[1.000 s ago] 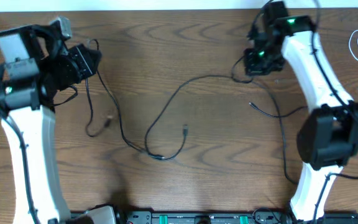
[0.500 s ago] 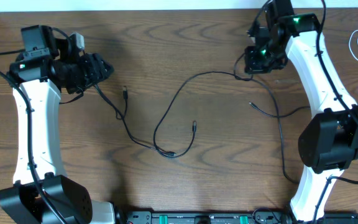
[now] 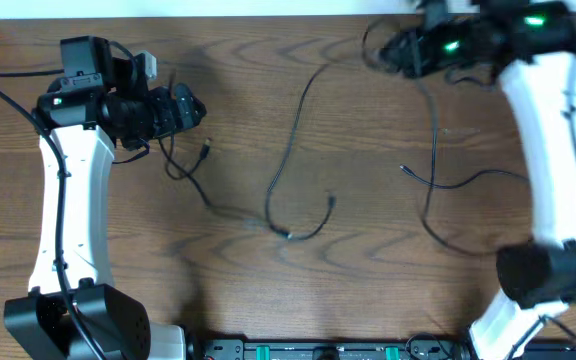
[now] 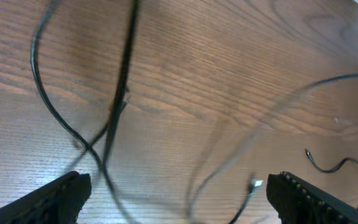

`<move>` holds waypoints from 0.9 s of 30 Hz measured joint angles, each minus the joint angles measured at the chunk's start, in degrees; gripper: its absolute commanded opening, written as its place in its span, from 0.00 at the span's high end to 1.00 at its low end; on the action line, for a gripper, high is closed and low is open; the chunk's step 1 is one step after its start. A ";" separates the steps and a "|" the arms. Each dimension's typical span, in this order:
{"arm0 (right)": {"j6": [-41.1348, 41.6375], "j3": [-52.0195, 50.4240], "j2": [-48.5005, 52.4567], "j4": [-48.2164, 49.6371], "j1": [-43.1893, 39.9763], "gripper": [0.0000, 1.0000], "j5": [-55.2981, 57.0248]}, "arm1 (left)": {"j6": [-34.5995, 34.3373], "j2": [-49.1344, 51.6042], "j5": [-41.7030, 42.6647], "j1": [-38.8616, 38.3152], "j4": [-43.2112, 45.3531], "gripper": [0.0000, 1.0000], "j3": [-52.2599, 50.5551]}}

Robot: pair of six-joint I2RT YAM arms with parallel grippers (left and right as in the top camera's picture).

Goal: Untangle cables

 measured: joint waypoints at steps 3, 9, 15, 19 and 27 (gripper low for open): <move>0.81 4.11 -5.88 1.53 -1.36 0.99 0.02 | -0.02 0.00 -0.50 -0.07 0.00 0.04 0.00; 2.47 6.25 -13.53 2.84 -2.12 0.99 -0.35 | 0.20 0.00 -0.61 -0.42 2.05 0.03 0.00; 3.06 6.05 -11.47 -1.99 -2.10 0.99 -2.14 | 2.34 0.00 3.17 -3.67 7.04 0.04 0.00; 2.40 4.98 -10.03 -5.49 -1.99 0.99 -2.78 | 2.75 0.00 7.76 -7.21 10.51 0.04 0.00; -1.51 2.75 -8.68 -9.31 -1.07 0.99 -5.57 | 2.69 0.00 14.88 -12.76 14.29 0.05 0.00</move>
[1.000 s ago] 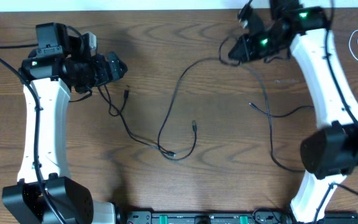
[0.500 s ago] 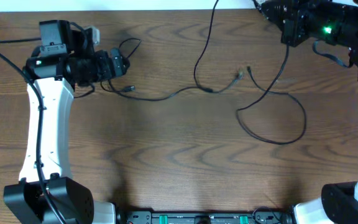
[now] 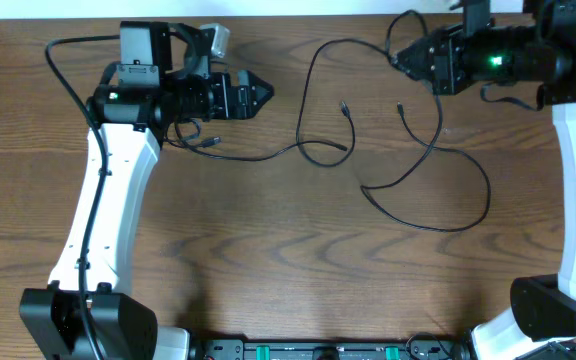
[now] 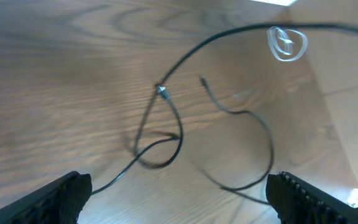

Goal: Untangle cables

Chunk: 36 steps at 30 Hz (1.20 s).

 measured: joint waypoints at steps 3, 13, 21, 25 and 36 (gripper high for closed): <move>-3.48 -1.44 0.57 -2.03 0.68 0.99 -1.90 | -0.02 0.00 3.23 -1.11 2.43 0.05 0.00; -18.99 -5.99 1.11 -7.61 5.03 0.99 -9.46 | -0.15 0.00 21.46 -1.68 12.28 0.04 0.00; -23.96 -6.01 1.11 -5.11 8.74 0.99 -11.96 | -0.11 0.00 32.30 -1.70 14.19 0.04 0.00; -24.63 -6.01 1.11 -4.26 9.01 0.99 -12.94 | 0.00 0.00 37.62 -1.70 16.44 0.05 0.00; -24.76 -6.01 1.11 -3.61 9.01 0.99 -15.69 | 0.83 0.00 42.97 -6.05 18.10 0.16 0.00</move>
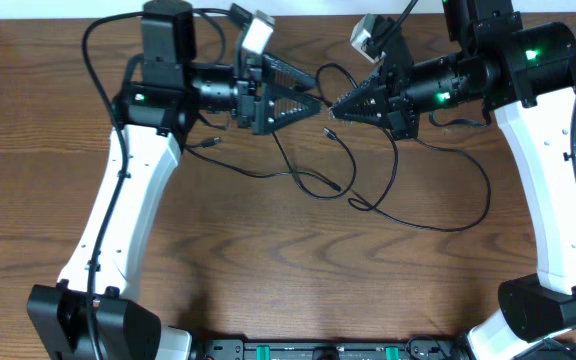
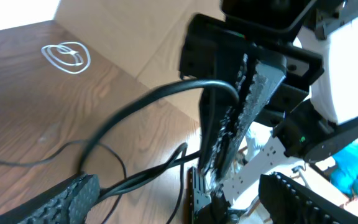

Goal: Untangle cables

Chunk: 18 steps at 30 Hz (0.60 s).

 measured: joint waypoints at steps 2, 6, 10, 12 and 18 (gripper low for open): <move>-0.02 0.00 0.00 -0.02 0.00 0.99 -0.37 | 0.39 0.00 -0.33 -1.16 0.74 0.21 0.00; -0.02 0.00 0.00 -0.02 0.00 0.99 -0.70 | 0.52 0.00 -0.70 -2.27 3.10 0.31 0.00; -0.02 0.00 0.00 -0.02 0.00 0.99 -0.81 | 0.42 0.00 -2.08 -2.99 3.72 0.33 0.00; -0.02 0.00 0.00 -0.07 -0.02 0.99 -0.59 | 0.11 0.00 -3.50 -3.26 3.69 0.33 0.00; -0.02 -0.07 0.26 -0.42 -0.28 0.99 0.48 | -1.75 0.02 -9.88 -3.30 3.69 0.32 0.00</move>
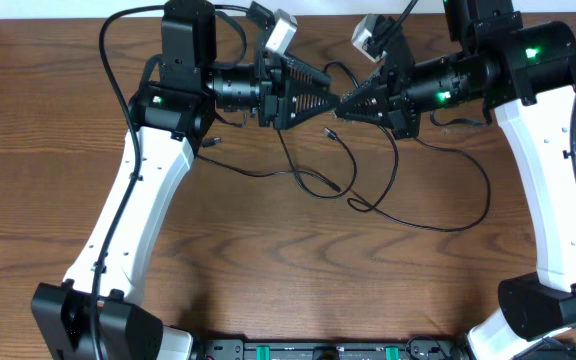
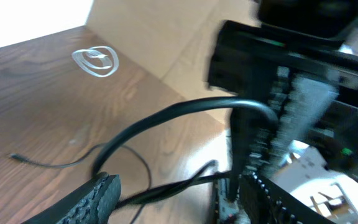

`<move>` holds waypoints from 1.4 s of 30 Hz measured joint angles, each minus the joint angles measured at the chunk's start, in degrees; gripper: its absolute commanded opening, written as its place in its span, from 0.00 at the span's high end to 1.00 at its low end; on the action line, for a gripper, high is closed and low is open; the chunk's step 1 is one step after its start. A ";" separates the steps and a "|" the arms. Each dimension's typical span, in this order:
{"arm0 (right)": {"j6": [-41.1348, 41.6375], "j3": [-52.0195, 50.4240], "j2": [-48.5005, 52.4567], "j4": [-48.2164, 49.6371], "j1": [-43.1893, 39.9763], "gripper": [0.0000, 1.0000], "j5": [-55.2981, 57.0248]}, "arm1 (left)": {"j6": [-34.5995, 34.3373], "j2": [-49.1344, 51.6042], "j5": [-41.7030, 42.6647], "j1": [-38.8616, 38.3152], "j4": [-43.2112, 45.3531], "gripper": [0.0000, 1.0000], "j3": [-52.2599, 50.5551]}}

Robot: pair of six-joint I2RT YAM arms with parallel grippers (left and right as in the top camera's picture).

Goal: Untangle cables

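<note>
Several thin black cables (image 1: pixel 313 180) lie looped across the back middle of the table, and one wide loop (image 1: pixel 448 225) runs out to the right. Above them my two grippers meet tip to tip. My left gripper (image 1: pixel 320 100) points right and is open, and in the left wrist view (image 2: pixel 176 199) black cable strands (image 2: pixel 166 190) pass between its fingers. My right gripper (image 1: pixel 343 104) points left and is shut on a black cable. That cable arcs out of its ribbed fingers (image 2: pixel 278 93) in the left wrist view. A cable plug (image 1: pixel 330 133) hangs just below the tips.
The wooden table (image 1: pixel 268 280) ends at a white wall at the back. A small white ring of wire (image 2: pixel 96 60) lies on the table far off behind the right gripper. White wires show at the right edge. A dark rail (image 1: pixel 318 350) lines the front edge.
My left arm has shifted a little to the right, closer to the right gripper. Its fingers stand nearer each other around the cable strands. The right arm and the cables on the table look unchanged.
First the arms were far apart at the back corners, with cables spread over the middle of the table. Then the cables lay further back, between the two grippers. Later both grippers were nearly tip to tip at the back centre, and now they are closer still.
</note>
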 measured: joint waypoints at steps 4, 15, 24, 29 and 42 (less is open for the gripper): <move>0.00 -0.02 0.00 -0.09 0.00 0.99 0.04 | -0.92 0.02 -2.93 0.00 -0.04 0.25 0.00; 0.00 0.00 0.00 -0.98 0.00 0.99 -0.07 | -1.20 0.02 -4.26 2.16 0.04 0.17 0.00; -0.02 0.00 0.00 -0.90 0.00 0.99 -2.56 | -1.20 0.11 -2.05 1.79 2.91 0.15 0.00; 0.00 -0.02 0.00 -0.90 0.00 0.99 -3.04 | -1.22 0.22 1.05 1.75 5.29 0.15 0.00; 0.00 -0.02 0.00 -0.96 -0.17 0.99 -2.64 | -1.97 0.87 2.91 -0.94 6.03 0.46 0.00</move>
